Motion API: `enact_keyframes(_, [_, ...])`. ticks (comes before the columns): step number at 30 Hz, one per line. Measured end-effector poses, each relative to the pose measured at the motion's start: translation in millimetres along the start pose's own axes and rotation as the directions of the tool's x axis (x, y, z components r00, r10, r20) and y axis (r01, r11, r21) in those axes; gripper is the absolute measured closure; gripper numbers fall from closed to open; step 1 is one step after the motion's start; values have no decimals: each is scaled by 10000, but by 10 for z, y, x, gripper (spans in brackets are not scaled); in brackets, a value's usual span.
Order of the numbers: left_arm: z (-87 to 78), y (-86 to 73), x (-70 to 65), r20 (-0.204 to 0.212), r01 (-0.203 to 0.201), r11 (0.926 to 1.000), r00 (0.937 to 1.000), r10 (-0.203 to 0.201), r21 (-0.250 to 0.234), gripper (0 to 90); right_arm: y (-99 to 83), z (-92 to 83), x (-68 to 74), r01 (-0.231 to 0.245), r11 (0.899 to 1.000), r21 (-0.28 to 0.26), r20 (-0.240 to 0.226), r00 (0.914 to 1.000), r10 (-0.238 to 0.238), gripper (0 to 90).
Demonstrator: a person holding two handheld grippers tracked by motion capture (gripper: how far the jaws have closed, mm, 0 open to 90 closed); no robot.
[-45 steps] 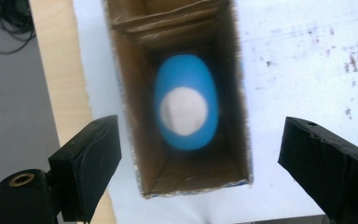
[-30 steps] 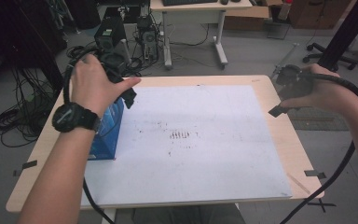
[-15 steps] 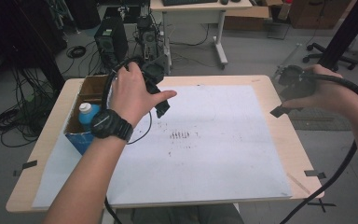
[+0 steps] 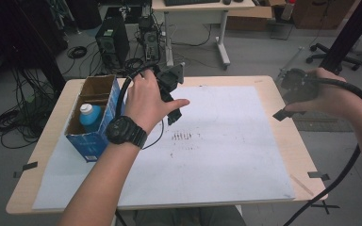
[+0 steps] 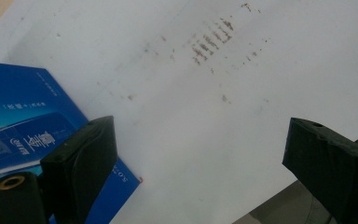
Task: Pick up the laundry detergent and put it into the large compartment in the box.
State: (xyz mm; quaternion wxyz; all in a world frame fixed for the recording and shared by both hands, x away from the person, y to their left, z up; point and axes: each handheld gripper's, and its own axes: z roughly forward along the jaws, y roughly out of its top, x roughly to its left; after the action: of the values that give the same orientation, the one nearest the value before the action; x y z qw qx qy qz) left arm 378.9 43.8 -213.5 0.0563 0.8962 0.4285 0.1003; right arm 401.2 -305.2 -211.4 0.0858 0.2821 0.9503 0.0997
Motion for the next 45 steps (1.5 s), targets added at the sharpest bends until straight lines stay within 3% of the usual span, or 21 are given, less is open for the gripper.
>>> enact_keyframes(16, [169,56,-42,383,-338,9994,9987,335,59,94,36,15,12,-99,9999,78,4,10000,99,172])
enact_keyframes(22, [139,42,-54,394,-347,9994,9986,348,-49,92,16,-15,38,-213,9997,113,109,9997,212,173])
enact_keyframes(28, [172,33,-119,371,-525,9985,9980,518,180,92,4,10,98,-167,9998,129,27,9999,167,172])
enact_keyframes(31, [149,30,-170,602,-653,9977,9961,642,168,95,-2,12,135,-126,9999,78,13,9999,126,174])
enact_keyframes(34, [117,15,-184,601,-636,9979,9962,628,119,93,-10,-10,143,-172,9996,224,101,9998,170,174])
enact_keyframes(38, [60,-37,-165,519,-477,9989,9975,475,19,97,-29,-97,216,-145,9999,43,194,9997,144,173])
enact_keyframes(45, [58,-58,-155,471,-359,9993,9983,353,120,98,-32,-113,189,-121,9999,-3,239,9996,121,173])
